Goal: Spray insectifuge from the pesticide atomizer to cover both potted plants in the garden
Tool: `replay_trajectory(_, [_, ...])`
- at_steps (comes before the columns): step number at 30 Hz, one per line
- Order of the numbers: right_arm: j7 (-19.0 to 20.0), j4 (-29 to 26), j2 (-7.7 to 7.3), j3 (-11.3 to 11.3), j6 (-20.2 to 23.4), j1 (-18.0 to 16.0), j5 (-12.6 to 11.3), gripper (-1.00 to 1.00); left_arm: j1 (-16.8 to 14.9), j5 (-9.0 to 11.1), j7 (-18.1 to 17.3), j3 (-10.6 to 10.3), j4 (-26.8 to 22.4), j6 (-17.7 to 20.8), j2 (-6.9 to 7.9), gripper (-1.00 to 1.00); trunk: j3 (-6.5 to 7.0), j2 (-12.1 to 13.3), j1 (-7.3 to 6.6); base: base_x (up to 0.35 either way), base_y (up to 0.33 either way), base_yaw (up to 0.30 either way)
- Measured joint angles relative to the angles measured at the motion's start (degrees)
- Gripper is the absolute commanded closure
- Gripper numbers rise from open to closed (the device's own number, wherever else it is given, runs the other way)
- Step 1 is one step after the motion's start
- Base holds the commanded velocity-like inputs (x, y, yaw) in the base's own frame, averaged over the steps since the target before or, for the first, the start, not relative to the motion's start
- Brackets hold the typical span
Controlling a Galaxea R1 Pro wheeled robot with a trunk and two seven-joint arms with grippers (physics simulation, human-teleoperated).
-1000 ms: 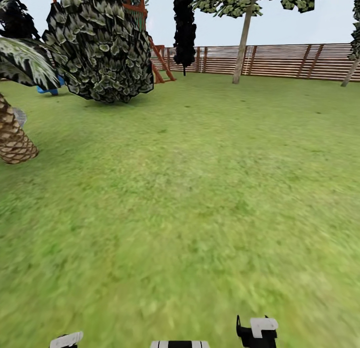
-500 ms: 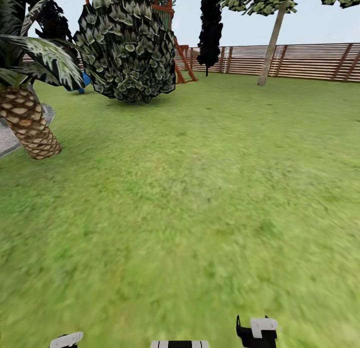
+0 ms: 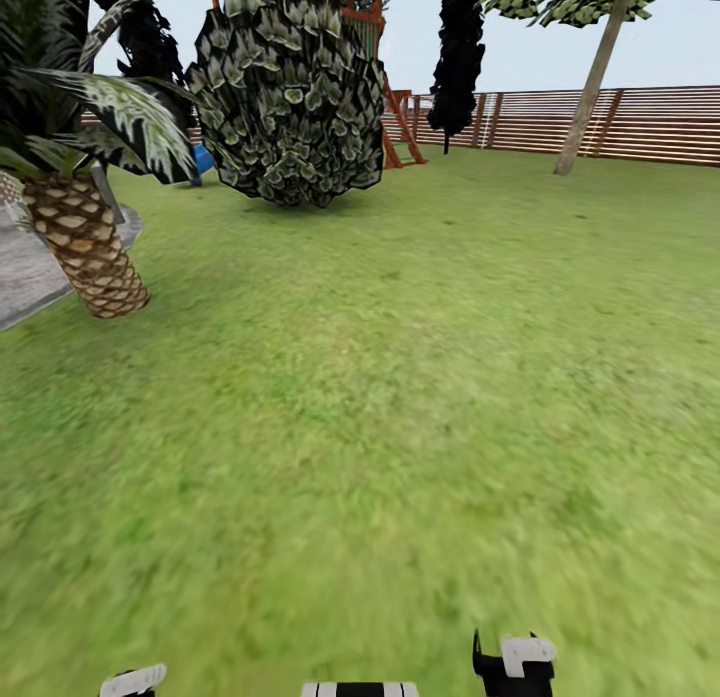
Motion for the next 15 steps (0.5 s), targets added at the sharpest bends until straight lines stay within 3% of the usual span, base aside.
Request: replay_trajectory(15, [0.0,0.0,0.0,-0.01,0.0,0.03,0.0,-1.0,0.0,0.0,0.0,0.0,0.0,-0.08,0.0,1.0,0.0,0.0,0.0,0.34,0.0,0.0])
